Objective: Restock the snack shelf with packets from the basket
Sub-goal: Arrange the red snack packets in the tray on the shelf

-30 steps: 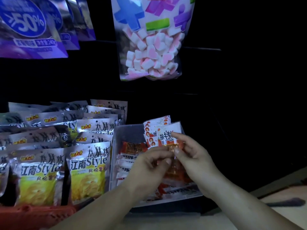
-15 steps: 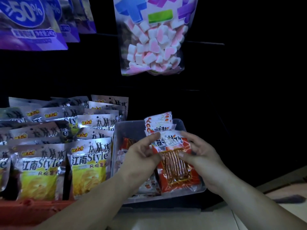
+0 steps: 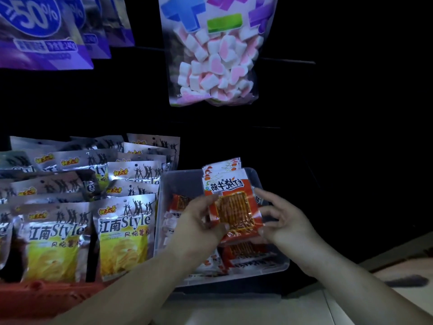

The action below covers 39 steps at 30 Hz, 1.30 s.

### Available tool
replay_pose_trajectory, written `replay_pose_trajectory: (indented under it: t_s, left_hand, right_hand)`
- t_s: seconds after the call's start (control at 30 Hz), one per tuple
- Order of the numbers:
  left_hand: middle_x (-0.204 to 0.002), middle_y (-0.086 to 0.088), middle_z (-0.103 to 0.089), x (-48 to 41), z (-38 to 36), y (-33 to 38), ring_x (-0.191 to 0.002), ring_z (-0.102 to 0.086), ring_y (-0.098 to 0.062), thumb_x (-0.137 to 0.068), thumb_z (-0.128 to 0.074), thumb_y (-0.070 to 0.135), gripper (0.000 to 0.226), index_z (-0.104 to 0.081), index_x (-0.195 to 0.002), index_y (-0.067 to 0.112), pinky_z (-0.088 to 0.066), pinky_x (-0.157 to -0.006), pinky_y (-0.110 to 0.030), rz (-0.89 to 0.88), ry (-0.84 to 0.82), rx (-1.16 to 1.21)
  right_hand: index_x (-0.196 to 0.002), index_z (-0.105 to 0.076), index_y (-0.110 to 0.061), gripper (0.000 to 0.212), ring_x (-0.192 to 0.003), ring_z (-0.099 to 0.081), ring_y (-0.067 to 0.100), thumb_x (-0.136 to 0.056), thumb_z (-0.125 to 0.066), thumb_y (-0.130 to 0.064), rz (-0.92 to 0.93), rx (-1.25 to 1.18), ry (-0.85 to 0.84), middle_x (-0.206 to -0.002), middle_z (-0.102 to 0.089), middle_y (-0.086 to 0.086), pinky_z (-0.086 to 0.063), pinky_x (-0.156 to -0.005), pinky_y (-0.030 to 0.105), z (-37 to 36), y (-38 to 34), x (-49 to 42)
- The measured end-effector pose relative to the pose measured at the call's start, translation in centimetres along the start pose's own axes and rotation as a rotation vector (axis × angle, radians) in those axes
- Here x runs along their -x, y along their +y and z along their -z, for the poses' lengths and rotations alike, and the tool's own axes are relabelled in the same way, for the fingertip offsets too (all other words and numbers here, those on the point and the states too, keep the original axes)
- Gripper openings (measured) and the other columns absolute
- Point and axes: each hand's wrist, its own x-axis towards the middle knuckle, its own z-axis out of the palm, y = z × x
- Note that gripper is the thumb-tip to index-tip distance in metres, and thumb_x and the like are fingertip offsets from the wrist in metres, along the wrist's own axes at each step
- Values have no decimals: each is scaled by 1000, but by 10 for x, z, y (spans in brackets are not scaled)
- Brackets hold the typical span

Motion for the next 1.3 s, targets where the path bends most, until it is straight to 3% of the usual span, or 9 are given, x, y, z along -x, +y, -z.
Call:
replay_pose_trajectory:
  t_s: [0.1, 0.27, 0.47, 0.57, 0.67, 0.8, 1.03, 1.17, 1.3]
  left_hand:
    - [-135, 21, -50, -1, -5, 10, -122, -51, 5, -87, -80, 29, 53, -59, -136, 35, -52, -98, -21, -200, 114, -262]
    - [-111, 2, -73, 1, -14, 21, -90, -76, -13, -95, -70, 10, 39, -60, -129, 24, -63, -64, -35, 11, -4, 242]
    - [-102, -7, -78, 1, -5, 17, -96, -76, -20, -97, -54, -14, 31, -63, -113, 11, -62, -70, -30, -5, -91, 234]
    - [-103, 0, -78, -1, -8, 13, -98, -74, -12, -95, -59, -10, 33, -65, -112, 18, -60, -72, -24, 21, -93, 189]
    - [-109, 7, -73, -12, -5, 0, -101, -68, -5, -95, -63, -4, 37, -65, -113, 27, -57, -69, -14, 39, 86, 53]
    - [-111, 4, -73, -19, -2, -12, -86, -71, -11, -96, -55, -7, 38, -64, -116, 25, -55, -64, -20, 90, 183, 33]
    - [-109, 8, -74, -21, 2, -16, -73, -68, 5, -96, -57, -6, 39, -66, -118, 25, -52, -57, -13, 131, 167, 58]
    - [-109, 5, -74, -26, 4, -16, -67, -68, 4, -96, -56, -7, 37, -67, -117, 22, -50, -53, -12, 151, 171, 84]
    - [-109, 8, -73, -31, 6, -19, -59, -64, 4, -97, -58, -6, 36, -67, -115, 23, -49, -50, -16, 142, 193, 43]
  right_hand:
    - [-140, -47, -48, 84, -99, -73, 19, -92, -55, 19, 75, 51, 41, -105, -75, -8, -60, -78, 28, -8, -1, 0]
    - [-140, -54, -37, 64, -106, -73, 16, -95, -63, 6, 60, -39, -200, -113, -78, 1, -55, -93, 30, -11, -16, 4]
    - [-139, -54, -42, 71, -107, -61, -10, -82, -86, -13, 220, 146, 251, -127, -54, -22, -55, -80, 13, -3, -6, -19]
    - [-95, -75, -26, 24, -81, -72, 5, -89, -76, -3, 245, 95, 212, -87, -75, -11, -54, -64, 19, 0, -11, -31]
    - [-78, -71, -36, 36, -83, -70, 0, -91, -73, -2, 335, 296, 239, -83, -73, -17, -53, -73, 15, -3, -8, -43]
    - [-80, -68, -43, 39, -86, -69, 3, -89, -71, -5, 222, 589, 70, -88, -72, -16, -59, -83, 33, -11, 24, -54]
    - [-126, -66, -35, 61, -103, -67, 12, -71, -85, -17, -375, 842, -544, -118, -66, -9, -56, -90, 25, -9, 20, -51]
    - [-112, -74, -27, 28, -103, -67, 9, -85, -82, -31, -72, 558, -58, -115, -72, -8, -56, -96, 36, -15, 26, -83]
    - [-143, -55, -31, 57, -132, -55, 18, -91, -76, -33, 219, 843, 165, -146, -56, -6, -48, -107, 38, -32, 43, -109]
